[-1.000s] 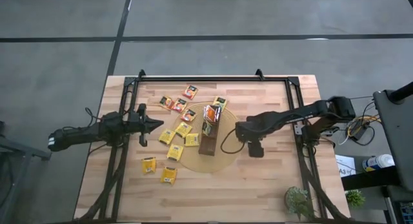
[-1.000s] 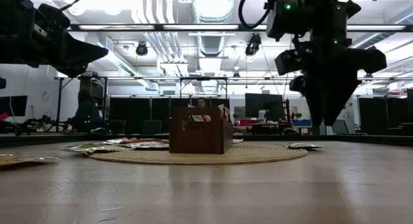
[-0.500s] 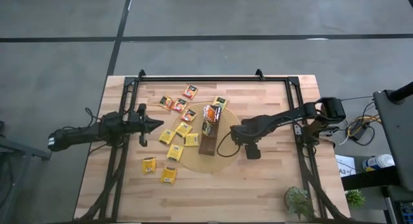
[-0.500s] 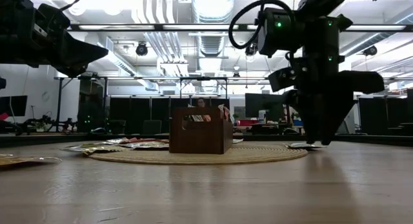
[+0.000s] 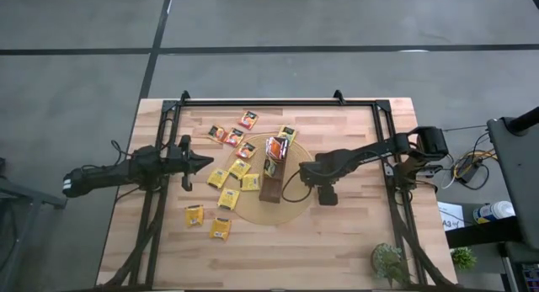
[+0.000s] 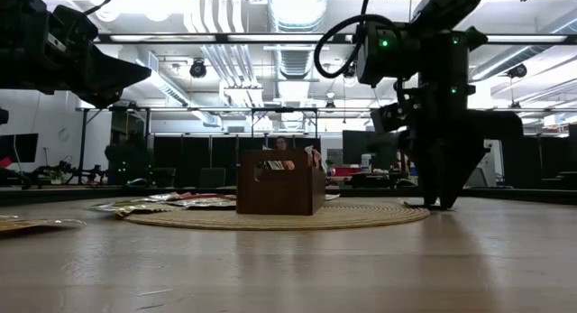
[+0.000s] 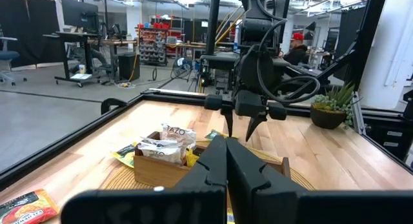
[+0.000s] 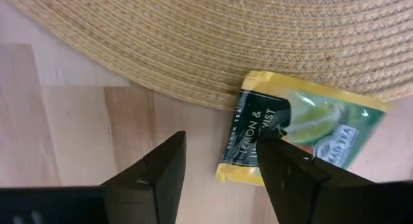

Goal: Pick & Place Tea
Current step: Put the yellow tea bag into the middle section of the wooden organizer

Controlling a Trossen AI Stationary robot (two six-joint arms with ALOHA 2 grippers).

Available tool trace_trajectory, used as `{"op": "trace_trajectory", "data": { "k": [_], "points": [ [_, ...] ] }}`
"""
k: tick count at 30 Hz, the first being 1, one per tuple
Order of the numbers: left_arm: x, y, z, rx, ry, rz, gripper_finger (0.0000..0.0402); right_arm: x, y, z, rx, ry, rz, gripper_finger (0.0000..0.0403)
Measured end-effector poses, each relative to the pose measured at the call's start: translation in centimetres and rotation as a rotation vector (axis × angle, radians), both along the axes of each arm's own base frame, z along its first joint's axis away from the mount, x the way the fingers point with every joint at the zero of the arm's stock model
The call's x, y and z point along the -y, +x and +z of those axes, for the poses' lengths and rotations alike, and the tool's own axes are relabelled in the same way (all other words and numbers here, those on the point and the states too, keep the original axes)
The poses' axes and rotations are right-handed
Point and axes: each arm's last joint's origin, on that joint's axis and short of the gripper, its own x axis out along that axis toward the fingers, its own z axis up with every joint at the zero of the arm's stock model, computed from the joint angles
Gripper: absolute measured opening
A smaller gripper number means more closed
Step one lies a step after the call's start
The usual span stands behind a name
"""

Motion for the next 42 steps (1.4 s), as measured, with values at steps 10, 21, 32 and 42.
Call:
{"op": "trace_trajectory", "data": {
  "k": [10,21,32,42],
  "points": [
    [0.0,0.0,0.0,-0.001,0.000,0.000,0.0000,0.0,-0.3,-0.6,-0.019,0.000,0.000,0.0182],
    [0.0,0.0,0.0,0.000,0.000,0.000,0.0000,-0.2,-0.5,-1.2,-0.010,0.058,0.030,0.0077],
    [0.0,0.0,0.0,0.000,0.000,0.000,0.0000,-0.2,-0.7,-1.3,-0.009,0.069,0.028,0.0008],
    [0.0,0.0,0.0,0.000,0.000,0.000,0.0000,-0.2,-1.0,0.5,0.005,0.062,-0.013,0.0008]
  ]
}}
